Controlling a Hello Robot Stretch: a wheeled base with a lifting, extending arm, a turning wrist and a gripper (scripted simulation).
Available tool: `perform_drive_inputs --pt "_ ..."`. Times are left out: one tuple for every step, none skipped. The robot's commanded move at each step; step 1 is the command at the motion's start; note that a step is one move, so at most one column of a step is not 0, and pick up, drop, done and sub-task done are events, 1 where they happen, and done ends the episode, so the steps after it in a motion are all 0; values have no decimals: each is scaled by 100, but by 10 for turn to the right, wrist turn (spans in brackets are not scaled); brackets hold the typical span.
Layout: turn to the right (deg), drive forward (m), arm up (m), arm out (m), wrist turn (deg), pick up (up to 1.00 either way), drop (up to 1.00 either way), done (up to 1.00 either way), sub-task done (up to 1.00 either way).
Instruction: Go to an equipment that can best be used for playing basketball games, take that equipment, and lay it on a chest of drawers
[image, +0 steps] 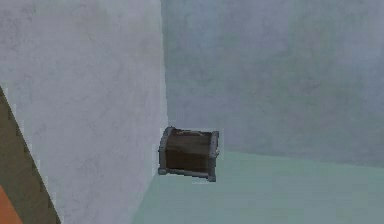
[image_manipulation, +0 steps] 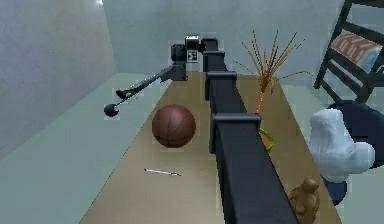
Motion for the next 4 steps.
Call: perform_drive_inputs --pt "0 0 0 0 450 0 0 0 0" --pt "0 0 0 0 270 0 0 0 0" --pt "0 0 -30 0 0 0 0 0 0" --pt "0 0 0 0 0 100 0 0 0"
